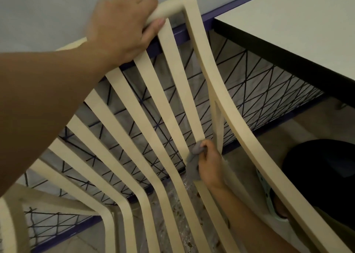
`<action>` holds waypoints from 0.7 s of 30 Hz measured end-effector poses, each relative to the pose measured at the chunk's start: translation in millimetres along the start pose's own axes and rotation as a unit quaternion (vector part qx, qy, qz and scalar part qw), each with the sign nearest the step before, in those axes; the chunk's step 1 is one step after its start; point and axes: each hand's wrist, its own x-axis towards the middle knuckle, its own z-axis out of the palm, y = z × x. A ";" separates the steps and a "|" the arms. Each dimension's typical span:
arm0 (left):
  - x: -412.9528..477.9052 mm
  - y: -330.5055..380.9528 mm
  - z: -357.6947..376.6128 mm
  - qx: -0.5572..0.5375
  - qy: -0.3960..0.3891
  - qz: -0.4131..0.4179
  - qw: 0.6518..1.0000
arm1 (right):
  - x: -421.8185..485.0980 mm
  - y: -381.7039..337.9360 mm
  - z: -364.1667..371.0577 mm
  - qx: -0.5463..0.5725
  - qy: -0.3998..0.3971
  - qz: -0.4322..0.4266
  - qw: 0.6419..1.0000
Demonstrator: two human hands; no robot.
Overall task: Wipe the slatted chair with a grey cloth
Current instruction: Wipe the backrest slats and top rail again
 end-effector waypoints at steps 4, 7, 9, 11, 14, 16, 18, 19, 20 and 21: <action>-0.3 2.4 0.0 0.004 -0.001 -0.001 1.000 | 11.4 -18.6 13.0 -0.019 -0.045 -0.013 0.999; -0.6 2.7 -0.7 0.011 0.002 -0.002 1.000 | 19.8 -44.1 16.0 0.002 -0.041 -0.066 0.997; -0.2 2.9 -0.9 0.013 0.003 -0.001 1.000 | 27.5 -65.6 16.3 0.016 -0.032 -0.096 0.995; -0.2 2.8 -0.9 0.014 -0.002 0.000 1.000 | 36.4 -83.1 17.2 0.030 -0.031 -0.114 0.993; 1.7 1.4 -1.1 0.008 -0.008 -0.007 1.000 | 47.0 -101.4 19.5 0.056 -0.036 -0.129 0.989; 2.1 0.1 -0.6 0.000 -0.015 -0.011 1.000 | 51.5 -109.3 19.4 0.054 -0.042 -0.121 0.990; 1.1 -0.7 1.3 -0.011 -0.019 -0.016 1.000 | 53.1 -113.8 16.2 0.055 -0.069 -0.107 0.990; 1.0 -0.6 1.7 -0.020 -0.021 -0.019 0.999 | 51.0 -115.0 11.9 0.056 -0.081 -0.101 0.990; 1.7 -0.6 0.1 -0.030 -0.022 -0.023 0.999 | 47.4 -115.7 5.9 0.060 -0.091 -0.094 0.990; 1.7 -0.7 1.3 -0.041 -0.024 -0.027 0.998 | 41.7 -114.0 0.0 0.071 -0.100 -0.078 0.989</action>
